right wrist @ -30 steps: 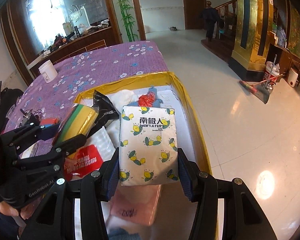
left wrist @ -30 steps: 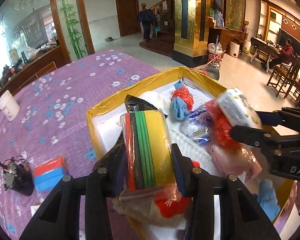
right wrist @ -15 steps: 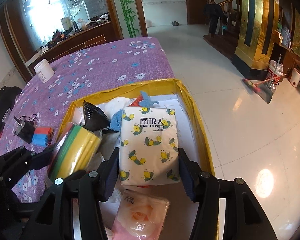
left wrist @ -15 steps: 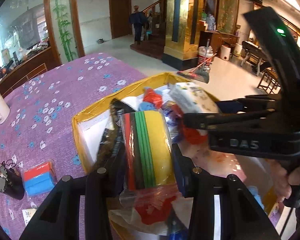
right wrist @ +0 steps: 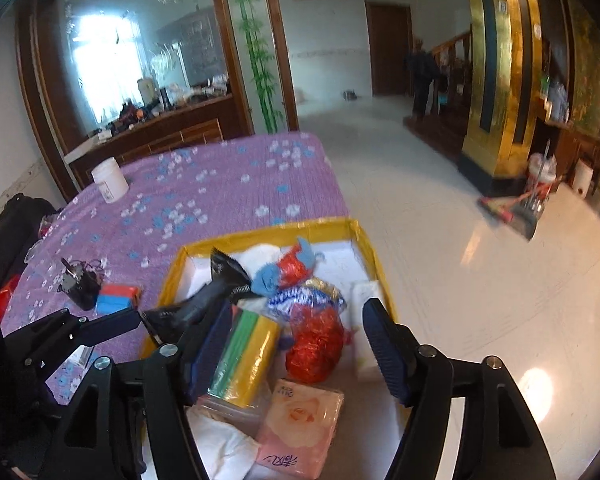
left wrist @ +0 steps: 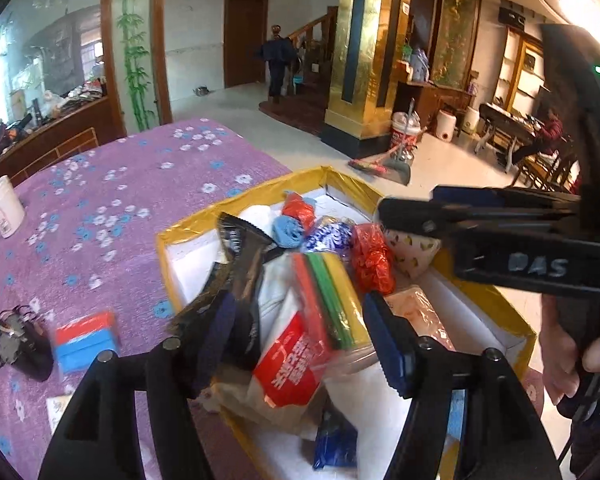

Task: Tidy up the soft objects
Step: 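Lower the sponge pack into the tray with left while right lowers the tissue pack, then withdraw both grippers from the tray toward the remaining items on the table, then grasp the white Face tissue pack with left while right reaches the blue-red sponge pack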

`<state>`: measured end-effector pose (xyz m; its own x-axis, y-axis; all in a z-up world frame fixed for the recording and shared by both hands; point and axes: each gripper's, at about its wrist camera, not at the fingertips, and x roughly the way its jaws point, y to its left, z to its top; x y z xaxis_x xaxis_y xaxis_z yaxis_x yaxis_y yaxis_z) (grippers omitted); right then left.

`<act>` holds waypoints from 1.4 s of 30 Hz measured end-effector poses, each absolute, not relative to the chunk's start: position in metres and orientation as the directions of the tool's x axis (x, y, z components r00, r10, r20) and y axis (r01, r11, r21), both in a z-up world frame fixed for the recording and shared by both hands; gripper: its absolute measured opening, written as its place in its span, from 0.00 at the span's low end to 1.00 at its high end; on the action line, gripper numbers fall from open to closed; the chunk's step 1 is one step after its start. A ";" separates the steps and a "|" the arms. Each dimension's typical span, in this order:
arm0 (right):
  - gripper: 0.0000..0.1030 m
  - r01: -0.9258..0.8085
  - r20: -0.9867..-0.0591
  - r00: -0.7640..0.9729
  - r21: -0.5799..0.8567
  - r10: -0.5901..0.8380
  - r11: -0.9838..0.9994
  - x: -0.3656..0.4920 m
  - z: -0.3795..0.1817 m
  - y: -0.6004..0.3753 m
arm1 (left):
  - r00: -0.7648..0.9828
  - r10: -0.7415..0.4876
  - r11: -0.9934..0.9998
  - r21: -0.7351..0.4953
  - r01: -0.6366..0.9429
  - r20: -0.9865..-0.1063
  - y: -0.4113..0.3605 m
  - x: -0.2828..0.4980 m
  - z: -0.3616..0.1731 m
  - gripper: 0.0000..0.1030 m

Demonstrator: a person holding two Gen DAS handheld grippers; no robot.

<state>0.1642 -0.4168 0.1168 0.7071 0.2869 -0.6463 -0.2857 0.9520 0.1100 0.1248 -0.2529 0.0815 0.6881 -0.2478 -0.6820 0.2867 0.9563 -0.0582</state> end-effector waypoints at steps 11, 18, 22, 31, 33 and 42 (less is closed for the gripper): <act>0.81 -0.389 -0.539 0.711 0.233 0.452 0.891 0.124 0.134 -0.385 | 0.737 -0.224 0.971 -0.085 0.222 -0.638 -0.200 0.084 0.097 0.70; 0.82 -0.474 -0.569 0.648 0.219 0.506 0.853 0.105 0.121 -0.338 | 0.742 -0.160 0.987 -0.101 0.124 -0.651 -0.142 0.058 0.091 0.73; 0.82 -0.516 -0.565 0.618 0.233 0.546 0.825 0.095 0.116 -0.319 | 0.731 -0.066 0.997 -0.067 0.028 -0.680 -0.103 0.048 0.083 0.82; 0.82 -0.554 -0.594 0.573 0.227 0.565 0.801 0.088 0.105 -0.296 | 0.607 0.020 0.990 -0.070 -0.123 -0.794 -0.050 0.071 0.034 0.82; 0.82 -0.556 -0.601 0.569 0.221 0.561 0.801 0.088 0.103 -0.294 | 0.585 0.018 0.989 -0.071 -0.129 -0.811 -0.048 0.077 0.022 0.78; 0.82 -0.598 -0.663 0.483 0.227 0.572 0.769 0.107 0.101 -0.269 | 0.553 0.036 0.985 -0.064 -0.160 -0.832 -0.045 0.087 0.006 0.43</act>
